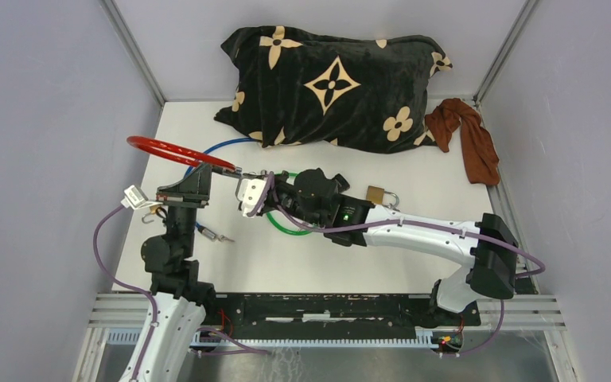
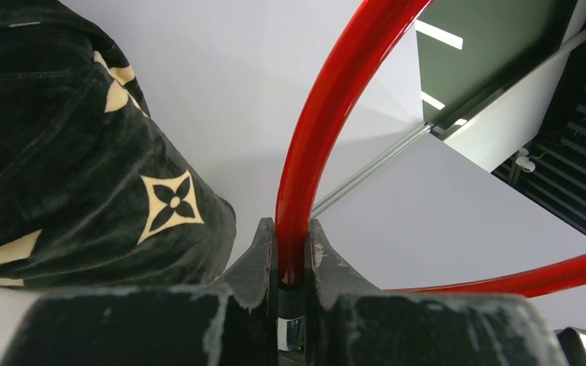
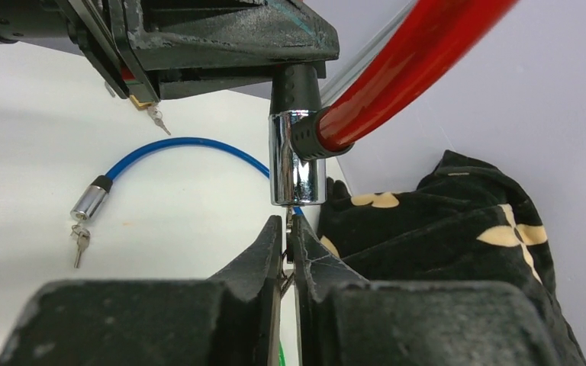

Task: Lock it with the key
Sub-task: Lock the lock.

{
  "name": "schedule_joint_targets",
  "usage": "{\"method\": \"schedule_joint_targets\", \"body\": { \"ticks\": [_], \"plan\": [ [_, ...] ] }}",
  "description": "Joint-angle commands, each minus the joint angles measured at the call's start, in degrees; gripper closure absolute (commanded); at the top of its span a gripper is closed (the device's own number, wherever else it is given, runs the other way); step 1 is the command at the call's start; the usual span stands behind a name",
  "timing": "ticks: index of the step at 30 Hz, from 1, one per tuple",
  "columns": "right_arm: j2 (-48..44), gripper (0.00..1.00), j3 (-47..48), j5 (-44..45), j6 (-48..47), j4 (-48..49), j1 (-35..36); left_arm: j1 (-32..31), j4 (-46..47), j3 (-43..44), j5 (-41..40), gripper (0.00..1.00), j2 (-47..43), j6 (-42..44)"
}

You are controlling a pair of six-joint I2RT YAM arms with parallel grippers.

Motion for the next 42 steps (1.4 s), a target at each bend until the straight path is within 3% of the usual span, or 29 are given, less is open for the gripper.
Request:
{"method": "schedule_joint_targets", "body": {
  "ticks": [1,13,21,28,34,42],
  "plan": [
    [-1.58,0.85,1.20,-4.26,2.86,-1.72,-1.75,0.59,9.38,0.75,0.34,0.98,-1.02,1.04],
    [-4.12,0.56,-1.04,-10.28,10.08,-1.52,-5.37,0.61,11.04,0.13,0.69,0.98,-1.83,2.28],
    [-1.30,0.38,4.07,-21.22,15.03,-4.67,-6.63,0.66,11.11,0.29,0.86,0.98,-1.51,2.49],
    [-1.07,0.47,3.59,-20.84,17.82,-0.70,-6.57,0.64,10.14,0.30,0.73,0.98,-1.51,2.09],
    [0.08,0.69,4.64,-18.81,17.54,-0.46,-6.45,0.61,10.12,0.26,0.77,0.98,-1.42,1.81],
    [0.47,0.69,5.27,-17.47,16.54,0.93,-5.86,0.63,9.77,0.26,0.86,0.98,-1.24,1.68]
  ]
}}
